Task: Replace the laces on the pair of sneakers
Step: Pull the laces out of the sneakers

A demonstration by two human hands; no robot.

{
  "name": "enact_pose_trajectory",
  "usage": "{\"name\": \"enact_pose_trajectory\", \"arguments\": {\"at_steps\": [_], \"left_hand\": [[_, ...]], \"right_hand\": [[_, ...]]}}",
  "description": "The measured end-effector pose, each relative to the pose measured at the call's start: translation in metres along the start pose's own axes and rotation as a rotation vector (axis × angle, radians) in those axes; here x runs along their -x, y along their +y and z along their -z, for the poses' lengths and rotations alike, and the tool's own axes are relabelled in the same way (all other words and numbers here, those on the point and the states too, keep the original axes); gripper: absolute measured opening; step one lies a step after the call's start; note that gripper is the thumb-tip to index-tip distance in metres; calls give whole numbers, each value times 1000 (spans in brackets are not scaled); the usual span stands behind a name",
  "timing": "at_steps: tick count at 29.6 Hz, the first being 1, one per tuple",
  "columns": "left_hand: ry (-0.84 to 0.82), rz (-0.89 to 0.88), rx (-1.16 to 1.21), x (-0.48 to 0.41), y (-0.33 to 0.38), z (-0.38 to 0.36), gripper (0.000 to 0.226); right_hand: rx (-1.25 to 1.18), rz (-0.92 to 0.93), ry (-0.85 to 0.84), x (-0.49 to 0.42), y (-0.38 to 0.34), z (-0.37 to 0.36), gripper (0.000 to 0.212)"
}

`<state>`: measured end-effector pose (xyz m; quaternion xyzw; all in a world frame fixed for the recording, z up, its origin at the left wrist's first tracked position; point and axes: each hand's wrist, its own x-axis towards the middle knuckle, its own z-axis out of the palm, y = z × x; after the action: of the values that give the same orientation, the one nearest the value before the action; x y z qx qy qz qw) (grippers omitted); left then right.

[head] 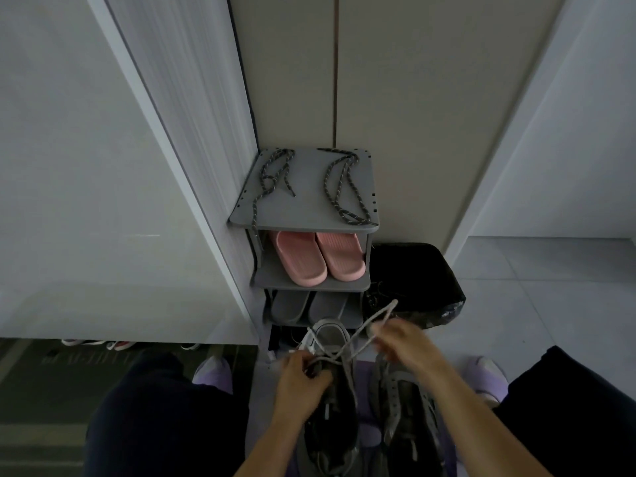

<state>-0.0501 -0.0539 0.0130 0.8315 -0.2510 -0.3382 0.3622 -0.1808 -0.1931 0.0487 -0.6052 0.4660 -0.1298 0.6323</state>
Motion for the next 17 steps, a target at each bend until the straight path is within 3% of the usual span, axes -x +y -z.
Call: {"name": "enact_pose_trajectory", "arguments": {"at_steps": [2,5,7,11,13,14,17], "left_hand": [[-41,-12,-81,3,2,-3,43],[-42,-35,-121,7,3,0,45],[-63,-68,-127,8,4,4,46],[-93,-163,-114,13,5,7,50],[-94,-183,-103,17,6,5,50],[-88,-176,-97,18,6,4,50],[-89,-141,-100,16,4,6,51]], "right_hand": [[207,9,-157,4,11,-24,6],[446,120,-22,4,26,-46,22],[383,134,80,5,24,-43,19],[13,42,382,1,18,-9,18],[-16,51,442,2,17,6,22],[-19,52,378,5,14,6,21],[188,9,-14,16,17,-17,9]]}}
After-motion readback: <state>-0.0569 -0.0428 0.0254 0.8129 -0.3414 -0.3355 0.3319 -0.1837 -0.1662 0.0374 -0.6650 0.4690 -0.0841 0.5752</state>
